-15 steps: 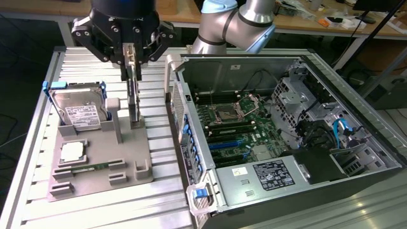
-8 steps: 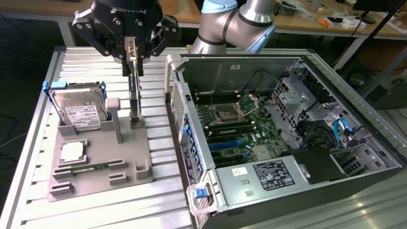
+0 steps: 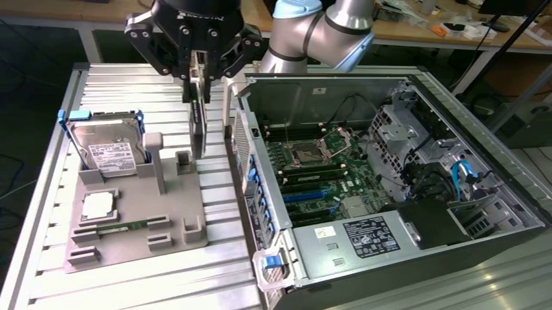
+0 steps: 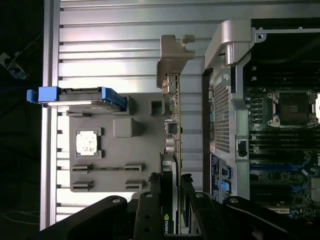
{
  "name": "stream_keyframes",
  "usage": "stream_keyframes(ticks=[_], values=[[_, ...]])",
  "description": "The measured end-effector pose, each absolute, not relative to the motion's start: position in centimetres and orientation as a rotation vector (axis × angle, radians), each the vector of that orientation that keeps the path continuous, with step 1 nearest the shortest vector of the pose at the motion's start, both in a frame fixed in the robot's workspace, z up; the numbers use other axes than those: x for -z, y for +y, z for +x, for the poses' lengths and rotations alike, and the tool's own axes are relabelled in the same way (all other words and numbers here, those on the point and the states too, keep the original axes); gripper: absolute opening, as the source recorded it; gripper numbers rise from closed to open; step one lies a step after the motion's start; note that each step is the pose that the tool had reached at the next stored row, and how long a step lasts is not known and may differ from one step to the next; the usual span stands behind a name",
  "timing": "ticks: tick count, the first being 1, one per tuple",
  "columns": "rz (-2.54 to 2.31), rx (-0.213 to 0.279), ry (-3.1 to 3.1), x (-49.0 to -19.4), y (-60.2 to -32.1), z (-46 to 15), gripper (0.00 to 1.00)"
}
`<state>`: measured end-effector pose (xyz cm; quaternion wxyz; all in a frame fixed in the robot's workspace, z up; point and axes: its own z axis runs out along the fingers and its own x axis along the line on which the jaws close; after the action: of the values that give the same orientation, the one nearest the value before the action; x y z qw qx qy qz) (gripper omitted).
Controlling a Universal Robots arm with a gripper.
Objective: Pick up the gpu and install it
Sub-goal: 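Pick up the gpu and move the gpu toward the slot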
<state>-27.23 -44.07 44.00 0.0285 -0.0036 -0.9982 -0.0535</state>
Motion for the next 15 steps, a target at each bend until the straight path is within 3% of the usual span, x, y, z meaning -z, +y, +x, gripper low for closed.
stream_keyframes(ticks=[15], values=[[-0.013,0.171,-3.028,-45.4,-44.1,-24.9,0.27]])
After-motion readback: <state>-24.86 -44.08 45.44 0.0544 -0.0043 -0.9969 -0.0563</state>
